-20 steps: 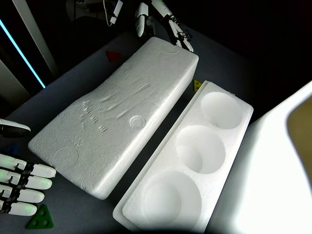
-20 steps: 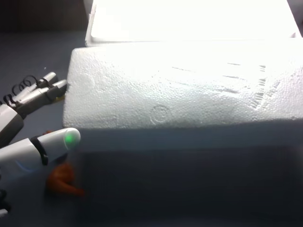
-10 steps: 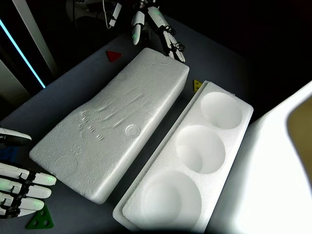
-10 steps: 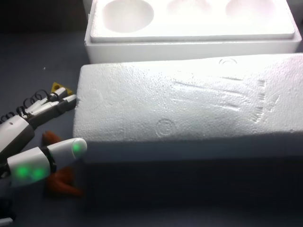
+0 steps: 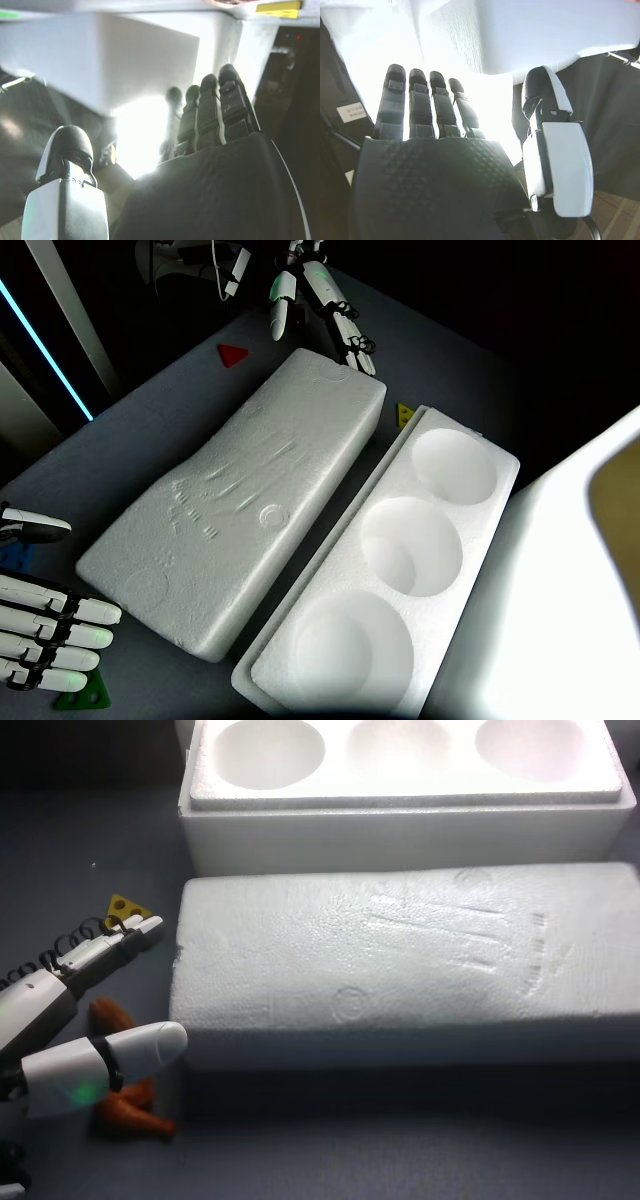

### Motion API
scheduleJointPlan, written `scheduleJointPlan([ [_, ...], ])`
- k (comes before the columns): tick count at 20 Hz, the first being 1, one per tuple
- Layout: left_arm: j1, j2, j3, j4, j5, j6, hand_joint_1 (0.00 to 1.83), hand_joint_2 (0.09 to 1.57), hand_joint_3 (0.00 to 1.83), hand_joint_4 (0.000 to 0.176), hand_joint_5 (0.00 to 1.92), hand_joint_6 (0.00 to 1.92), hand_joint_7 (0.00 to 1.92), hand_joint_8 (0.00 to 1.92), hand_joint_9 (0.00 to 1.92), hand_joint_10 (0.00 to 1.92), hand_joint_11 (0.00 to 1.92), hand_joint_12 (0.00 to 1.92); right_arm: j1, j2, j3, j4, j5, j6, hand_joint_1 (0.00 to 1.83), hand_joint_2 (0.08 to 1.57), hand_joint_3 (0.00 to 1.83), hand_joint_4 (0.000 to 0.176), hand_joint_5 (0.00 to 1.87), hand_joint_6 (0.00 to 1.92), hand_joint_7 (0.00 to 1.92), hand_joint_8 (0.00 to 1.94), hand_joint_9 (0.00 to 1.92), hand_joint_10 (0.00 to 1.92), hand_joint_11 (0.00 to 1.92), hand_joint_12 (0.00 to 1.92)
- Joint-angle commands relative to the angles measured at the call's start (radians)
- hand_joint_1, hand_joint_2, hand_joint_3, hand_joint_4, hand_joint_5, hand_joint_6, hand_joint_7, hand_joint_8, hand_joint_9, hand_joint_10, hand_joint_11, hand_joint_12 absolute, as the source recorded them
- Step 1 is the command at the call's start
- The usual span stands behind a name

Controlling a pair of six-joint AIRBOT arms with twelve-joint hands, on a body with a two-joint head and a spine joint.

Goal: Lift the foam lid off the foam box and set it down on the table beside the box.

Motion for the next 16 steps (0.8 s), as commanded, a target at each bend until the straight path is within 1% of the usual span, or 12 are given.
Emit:
scheduleJointPlan([
  [1,0.000,-0.003,0.005,0.000,-0.120,0.000,0.32,1.11,0.00,0.000,0.08,0.00,0.00,0.00,0.00,0.00,0.01,0.00,-0.004,0.005,0.009,0.009,0.110,0.007,0.44,1.21,0.00,0.000,0.00,0.00,0.00,0.00,0.00,0.00,0.00,0.00],
  [4,0.010,0.004,0.002,-0.012,-0.132,0.000,0.32,1.11,0.00,0.000,0.08,0.00,0.00,0.00,0.00,0.00,0.02,0.01,-0.006,0.005,0.008,0.016,0.114,0.007,0.42,1.21,0.00,0.000,0.00,0.00,0.00,0.00,0.00,0.00,0.00,0.00],
  [5,0.014,0.006,0.001,-0.017,-0.140,0.001,0.32,1.10,0.00,0.000,0.09,0.00,0.00,0.00,0.00,0.00,0.00,0.01,-0.007,0.005,0.008,0.018,0.118,0.007,0.45,1.21,0.00,0.000,0.00,0.00,0.00,0.00,0.00,0.00,0.00,0.00],
  [7,0.024,0.018,-0.007,-0.028,-0.172,0.005,0.30,1.08,0.00,0.000,0.07,0.00,0.00,0.00,0.00,0.00,0.00,0.00,-0.007,0.009,0.004,0.017,0.140,0.007,0.43,1.20,0.00,0.000,0.00,0.00,0.00,0.00,0.00,0.00,0.00,0.00],
  [9,0.022,0.039,-0.017,-0.023,-0.202,0.019,0.28,1.08,0.00,0.001,0.04,0.00,0.00,0.00,0.00,0.00,0.00,0.00,-0.006,0.022,-0.004,0.007,0.175,0.006,0.43,1.22,0.01,0.000,0.00,0.00,0.00,0.00,0.00,0.00,0.00,0.00],
  [10,0.019,0.051,-0.021,-0.014,-0.216,0.028,0.27,1.09,0.00,0.012,0.03,0.00,0.00,0.00,0.00,0.00,0.00,0.00,-0.001,0.033,-0.009,-0.006,0.192,0.000,0.37,1.25,0.02,0.000,0.00,0.00,0.00,0.00,0.00,0.00,0.00,0.00],
  [11,0.003,0.067,-0.023,0.003,-0.227,0.039,0.27,1.09,0.00,0.012,0.03,0.00,0.00,0.00,0.00,0.00,0.00,0.00,0.017,0.048,-0.020,-0.030,0.209,-0.015,0.37,1.25,0.02,0.000,0.00,0.00,0.00,0.00,0.00,0.00,0.00,0.00],
  [12,-0.004,0.072,-0.023,0.009,-0.231,0.045,0.27,1.10,0.00,0.030,0.03,0.00,0.00,0.00,0.00,0.00,0.00,0.00,0.023,0.054,-0.024,-0.040,0.214,-0.023,0.35,1.28,0.02,0.000,0.00,0.00,0.00,0.00,0.00,0.00,0.00,0.00],
  [15,-0.056,0.097,-0.018,0.049,-0.243,0.074,0.29,1.14,0.02,0.056,0.01,0.00,0.00,0.00,0.00,0.00,0.00,0.00,0.075,0.081,-0.031,-0.098,0.221,-0.070,0.20,1.31,0.03,0.000,0.00,0.00,0.00,0.00,0.00,0.00,0.00,0.00],
  [16,-0.083,0.103,-0.011,0.070,-0.234,0.079,0.31,1.16,0.02,0.042,0.02,0.00,0.00,0.00,0.00,0.00,0.00,0.00,0.091,0.088,-0.028,-0.122,0.220,-0.083,0.22,1.29,0.02,0.028,0.00,0.00,0.00,0.00,0.00,0.00,0.00,0.00],
])
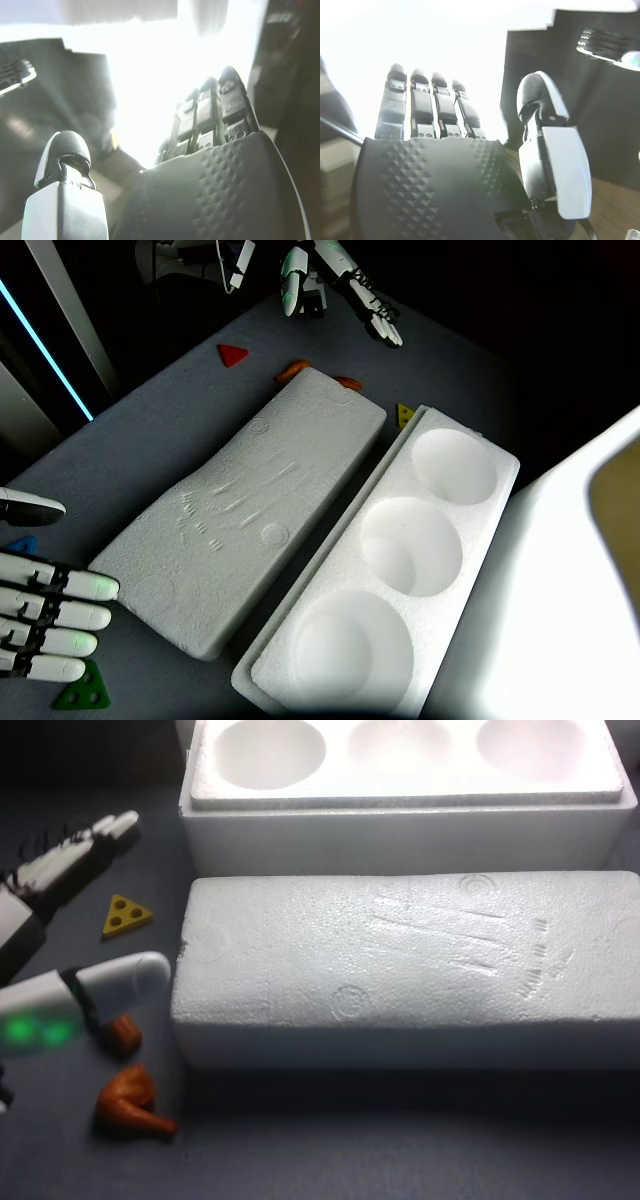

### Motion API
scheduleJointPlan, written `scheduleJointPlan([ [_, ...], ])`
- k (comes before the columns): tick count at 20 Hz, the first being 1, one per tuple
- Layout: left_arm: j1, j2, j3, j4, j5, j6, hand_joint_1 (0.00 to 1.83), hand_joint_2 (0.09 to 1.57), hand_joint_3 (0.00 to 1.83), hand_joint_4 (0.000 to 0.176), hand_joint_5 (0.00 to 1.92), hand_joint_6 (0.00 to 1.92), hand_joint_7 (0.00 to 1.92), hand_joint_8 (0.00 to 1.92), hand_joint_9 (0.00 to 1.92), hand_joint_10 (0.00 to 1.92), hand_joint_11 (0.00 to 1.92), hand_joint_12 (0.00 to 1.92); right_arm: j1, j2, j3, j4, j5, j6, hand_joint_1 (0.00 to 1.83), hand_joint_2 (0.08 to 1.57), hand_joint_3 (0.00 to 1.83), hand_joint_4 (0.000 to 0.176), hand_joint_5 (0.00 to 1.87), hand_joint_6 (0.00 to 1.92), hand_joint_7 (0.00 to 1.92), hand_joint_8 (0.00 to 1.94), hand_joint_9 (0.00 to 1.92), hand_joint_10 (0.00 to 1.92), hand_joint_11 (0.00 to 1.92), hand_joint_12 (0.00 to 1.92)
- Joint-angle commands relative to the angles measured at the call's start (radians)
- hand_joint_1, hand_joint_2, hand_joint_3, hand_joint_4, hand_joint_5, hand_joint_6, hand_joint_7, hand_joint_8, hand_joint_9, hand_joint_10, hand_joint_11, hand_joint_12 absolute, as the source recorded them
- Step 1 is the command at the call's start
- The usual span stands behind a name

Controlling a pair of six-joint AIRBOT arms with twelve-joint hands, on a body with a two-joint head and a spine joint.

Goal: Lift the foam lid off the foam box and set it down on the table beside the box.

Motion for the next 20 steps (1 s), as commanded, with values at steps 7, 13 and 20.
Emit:
scheduleJointPlan([
  [7,-0.244,-0.005,0.092,0.196,0.046,0.007,0.31,1.18,0.01,0.000,0.04,0.01,0.00,0.00,0.00,0.00,0.00,0.00,0.228,-0.007,0.069,-0.155,-0.071,-0.057,0.30,1.29,0.00,0.009,0.00,0.00,0.00,0.00,0.00,0.00,0.00,0.00],
  [13,-0.398,-0.050,0.169,0.318,0.186,-0.012,0.48,1.22,0.02,0.016,0.07,0.02,0.00,0.00,0.00,0.00,0.00,0.00,0.406,-0.075,0.145,-0.238,-0.224,-0.094,0.27,1.37,0.03,0.000,0.00,0.00,0.00,0.00,0.00,0.00,0.01,0.00],
  [20,-0.511,-0.121,0.242,0.391,0.276,-0.036,0.58,1.25,0.01,0.075,0.06,0.00,0.00,0.00,0.00,0.00,0.00,0.00,0.485,-0.142,0.210,-0.265,-0.300,-0.101,0.24,1.35,0.00,0.000,0.00,0.00,0.00,0.00,0.00,0.00,0.00,0.88],
])
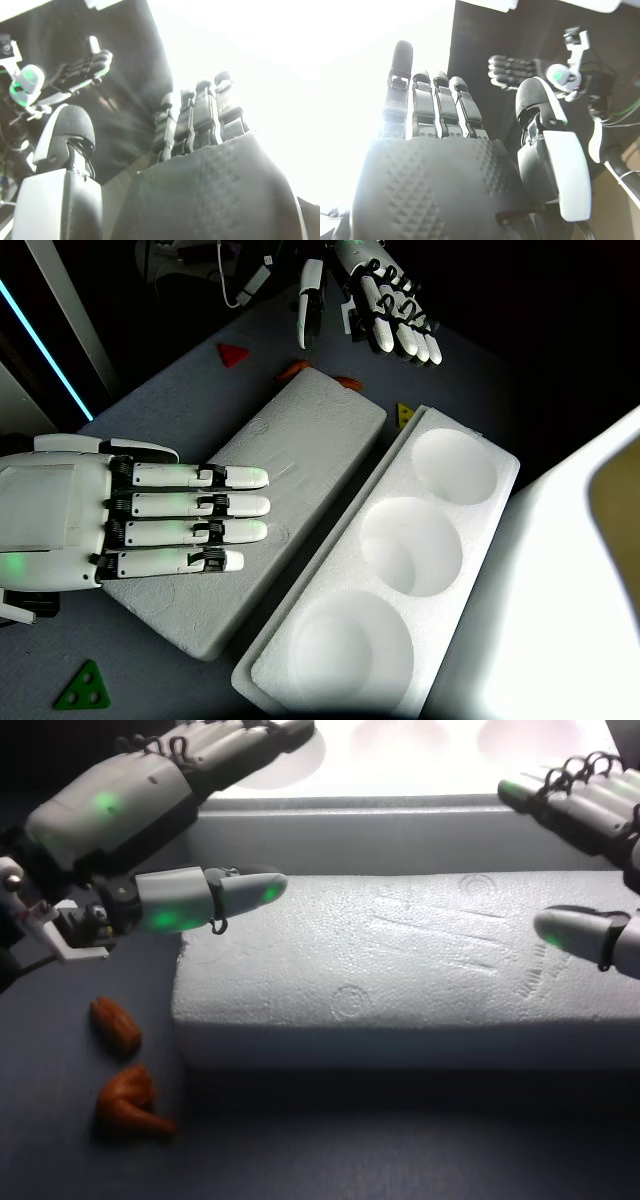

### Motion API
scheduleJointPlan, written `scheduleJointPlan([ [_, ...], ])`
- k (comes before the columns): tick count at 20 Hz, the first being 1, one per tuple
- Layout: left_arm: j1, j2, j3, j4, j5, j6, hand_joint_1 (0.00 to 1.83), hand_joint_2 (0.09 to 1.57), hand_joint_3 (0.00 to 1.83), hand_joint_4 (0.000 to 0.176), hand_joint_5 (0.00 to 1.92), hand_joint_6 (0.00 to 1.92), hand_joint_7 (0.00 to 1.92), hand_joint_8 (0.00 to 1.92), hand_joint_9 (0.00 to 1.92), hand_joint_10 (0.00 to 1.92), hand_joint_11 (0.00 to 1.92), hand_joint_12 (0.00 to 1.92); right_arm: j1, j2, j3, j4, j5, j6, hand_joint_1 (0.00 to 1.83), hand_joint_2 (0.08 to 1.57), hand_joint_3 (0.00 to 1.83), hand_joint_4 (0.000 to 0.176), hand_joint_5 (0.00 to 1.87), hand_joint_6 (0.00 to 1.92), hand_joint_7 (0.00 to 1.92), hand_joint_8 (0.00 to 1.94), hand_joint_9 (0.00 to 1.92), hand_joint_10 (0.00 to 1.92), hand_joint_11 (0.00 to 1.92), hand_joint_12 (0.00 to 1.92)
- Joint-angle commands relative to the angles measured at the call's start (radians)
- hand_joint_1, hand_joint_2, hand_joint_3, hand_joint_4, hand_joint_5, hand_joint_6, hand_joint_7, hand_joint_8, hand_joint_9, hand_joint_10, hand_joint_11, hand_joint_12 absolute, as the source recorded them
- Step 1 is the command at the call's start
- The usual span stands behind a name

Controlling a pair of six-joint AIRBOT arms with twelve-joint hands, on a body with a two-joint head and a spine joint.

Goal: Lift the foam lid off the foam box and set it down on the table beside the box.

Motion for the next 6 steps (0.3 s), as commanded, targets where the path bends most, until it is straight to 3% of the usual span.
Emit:
scheduleJointPlan([
  [1,-0.022,0.000,0.010,-0.020,-0.108,-0.007,0.58,1.25,0.01,0.075,0.06,0.00,0.00,0.00,0.00,0.00,0.00,0.00,0.019,0.008,0.010,0.014,0.118,0.001,0.24,1.35,0.00,0.000,0.00,0.00,0.00,0.00,0.00,0.00,0.00,0.88],
  [2,-0.033,-0.004,0.014,-0.008,-0.100,-0.010,0.49,1.23,0.00,0.089,0.06,0.00,0.00,0.00,0.00,0.00,0.00,0.00,0.021,0.007,0.011,0.014,0.118,-0.001,0.29,1.35,0.00,0.000,0.00,0.00,0.00,0.00,0.00,0.00,0.00,1.02],
  [6,-0.063,-0.020,0.023,0.017,-0.087,-0.020,0.41,1.20,0.00,0.088,0.04,0.00,0.00,0.00,0.00,0.00,0.00,0.00,0.027,0.007,0.012,0.014,0.118,-0.001,0.27,1.34,0.00,0.000,0.00,0.00,0.00,0.00,0.00,0.00,0.00,1.12],
])
